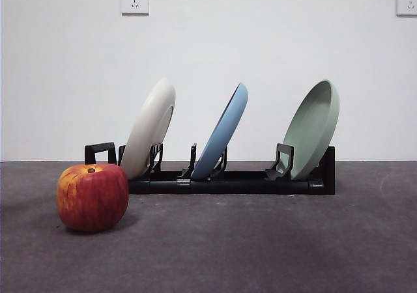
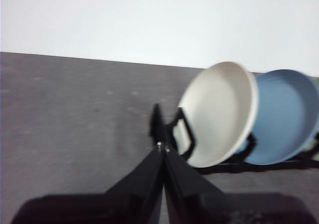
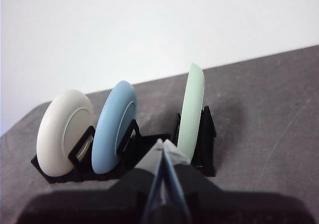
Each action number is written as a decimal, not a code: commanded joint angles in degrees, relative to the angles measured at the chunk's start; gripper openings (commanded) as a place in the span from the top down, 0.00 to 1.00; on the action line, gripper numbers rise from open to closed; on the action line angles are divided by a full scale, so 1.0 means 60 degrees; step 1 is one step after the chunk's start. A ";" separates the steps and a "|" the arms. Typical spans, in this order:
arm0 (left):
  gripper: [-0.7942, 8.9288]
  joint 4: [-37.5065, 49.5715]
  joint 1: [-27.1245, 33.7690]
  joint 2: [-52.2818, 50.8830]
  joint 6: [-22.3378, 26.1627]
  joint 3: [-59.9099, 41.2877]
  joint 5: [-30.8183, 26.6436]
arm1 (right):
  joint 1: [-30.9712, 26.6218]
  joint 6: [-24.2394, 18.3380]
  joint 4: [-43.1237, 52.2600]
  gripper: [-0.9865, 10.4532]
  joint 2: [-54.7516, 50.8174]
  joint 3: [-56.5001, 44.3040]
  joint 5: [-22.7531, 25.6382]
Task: Take the yellow plate from the plate rack,put the plate on the table,take the apple from the table,put the apple in the plate
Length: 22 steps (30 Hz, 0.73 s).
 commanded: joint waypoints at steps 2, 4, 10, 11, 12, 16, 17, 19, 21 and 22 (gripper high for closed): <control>0.93 0.0015 0.0018 0.1257 -0.0055 0.0969 0.0962 | 0.0011 -0.0131 -0.0856 0.92 0.1151 0.1235 -0.0098; 0.93 -0.0040 0.0018 0.1953 -0.0055 0.1479 0.1486 | 0.0011 -0.0546 -0.1417 0.92 0.1865 0.1963 -0.0514; 0.92 -0.0845 0.0018 0.3891 -0.0007 0.3049 0.2765 | 0.0011 -0.1271 -0.2466 0.91 0.3730 0.3668 -0.1446; 0.92 -0.0943 0.0018 0.4160 0.0022 0.3268 0.2929 | 0.0011 -0.1322 -0.2495 0.91 0.3971 0.3840 -0.1657; 0.92 -0.1060 0.0018 0.4452 0.0022 0.3512 0.2998 | 0.0011 -0.1341 -0.2539 0.91 0.4226 0.4014 -0.1971; 0.91 -0.1730 -0.0029 0.5435 0.0073 0.4452 0.3158 | 0.0011 -0.1362 -0.2619 0.91 0.5002 0.4444 -0.2987; 0.90 -0.1858 -0.0055 0.5654 0.0131 0.4685 0.3304 | 0.0011 -0.1366 -0.2630 0.91 0.5169 0.4506 -0.3034; 0.80 -0.1967 -0.0138 0.6113 0.0131 0.5107 0.3475 | 0.0011 -0.1366 -0.2703 0.87 0.5435 0.4619 -0.3013; 0.71 -0.2007 -0.0219 0.6441 0.0131 0.5435 0.3468 | 0.0015 -0.1366 -0.2699 0.76 0.5614 0.4648 -0.3013; 0.69 -0.2007 -0.0277 0.6634 0.0131 0.5606 0.3468 | 0.0011 -0.1366 -0.2699 0.69 0.5694 0.4656 -0.3009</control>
